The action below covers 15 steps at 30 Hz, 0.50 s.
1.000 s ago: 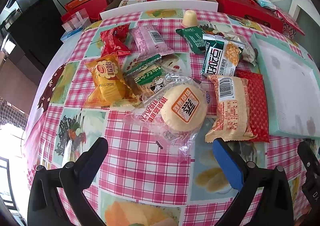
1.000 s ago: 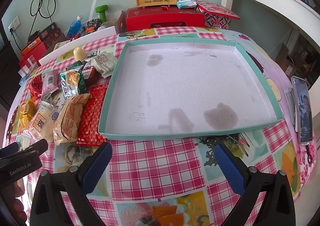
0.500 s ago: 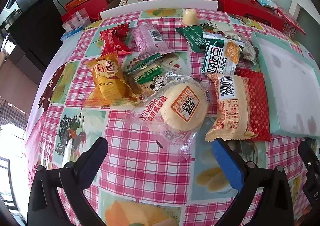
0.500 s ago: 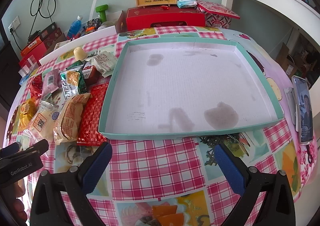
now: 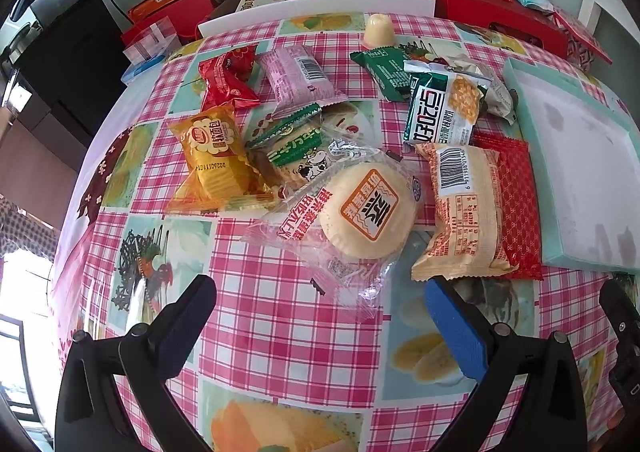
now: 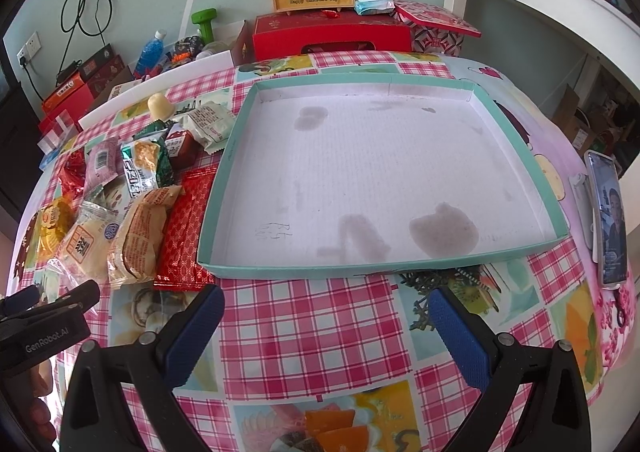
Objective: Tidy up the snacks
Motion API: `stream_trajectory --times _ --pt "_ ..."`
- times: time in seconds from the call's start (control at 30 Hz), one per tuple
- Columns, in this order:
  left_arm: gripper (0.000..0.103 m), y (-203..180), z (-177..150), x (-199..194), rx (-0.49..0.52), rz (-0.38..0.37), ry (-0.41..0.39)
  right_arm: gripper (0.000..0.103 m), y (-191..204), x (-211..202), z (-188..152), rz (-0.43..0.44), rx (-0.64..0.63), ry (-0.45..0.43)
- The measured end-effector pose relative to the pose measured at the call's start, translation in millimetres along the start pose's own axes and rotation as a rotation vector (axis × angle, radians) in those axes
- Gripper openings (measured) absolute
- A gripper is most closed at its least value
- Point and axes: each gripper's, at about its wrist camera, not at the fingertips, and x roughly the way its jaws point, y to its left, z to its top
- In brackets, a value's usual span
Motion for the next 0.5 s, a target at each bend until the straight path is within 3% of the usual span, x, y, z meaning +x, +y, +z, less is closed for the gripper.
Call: stream_trajectory --times 0.5 --pt "0.103 -0.9 -0.5 0.3 0.002 0.002 0.002 0.103 -0.1 -0.1 -0.1 -0.001 0.000 -0.001"
